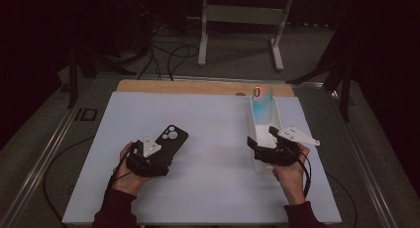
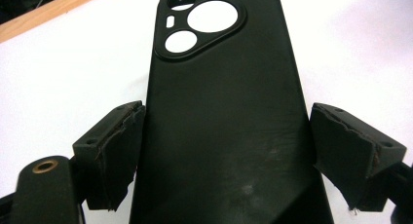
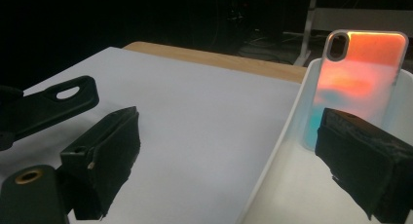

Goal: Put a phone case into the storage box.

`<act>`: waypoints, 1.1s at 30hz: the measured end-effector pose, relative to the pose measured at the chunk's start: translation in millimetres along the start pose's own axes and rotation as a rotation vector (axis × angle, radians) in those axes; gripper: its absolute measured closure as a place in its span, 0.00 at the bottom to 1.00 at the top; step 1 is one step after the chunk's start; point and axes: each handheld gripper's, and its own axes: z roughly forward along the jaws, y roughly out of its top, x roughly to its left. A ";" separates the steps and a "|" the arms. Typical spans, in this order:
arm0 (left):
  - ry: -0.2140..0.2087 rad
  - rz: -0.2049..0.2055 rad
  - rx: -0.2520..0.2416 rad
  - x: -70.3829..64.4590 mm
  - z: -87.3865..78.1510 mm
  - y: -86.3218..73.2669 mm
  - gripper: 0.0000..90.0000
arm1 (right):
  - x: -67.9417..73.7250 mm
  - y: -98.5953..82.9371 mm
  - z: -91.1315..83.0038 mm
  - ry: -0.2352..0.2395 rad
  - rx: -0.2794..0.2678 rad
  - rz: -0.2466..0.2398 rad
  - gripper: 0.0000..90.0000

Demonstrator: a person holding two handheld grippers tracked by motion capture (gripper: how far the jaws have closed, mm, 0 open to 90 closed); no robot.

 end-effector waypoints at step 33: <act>-0.065 0.072 -0.091 -22.4 0.5 38.7 0.17 | 12.6 12.0 10.0 0.058 0.002 -0.002 0.10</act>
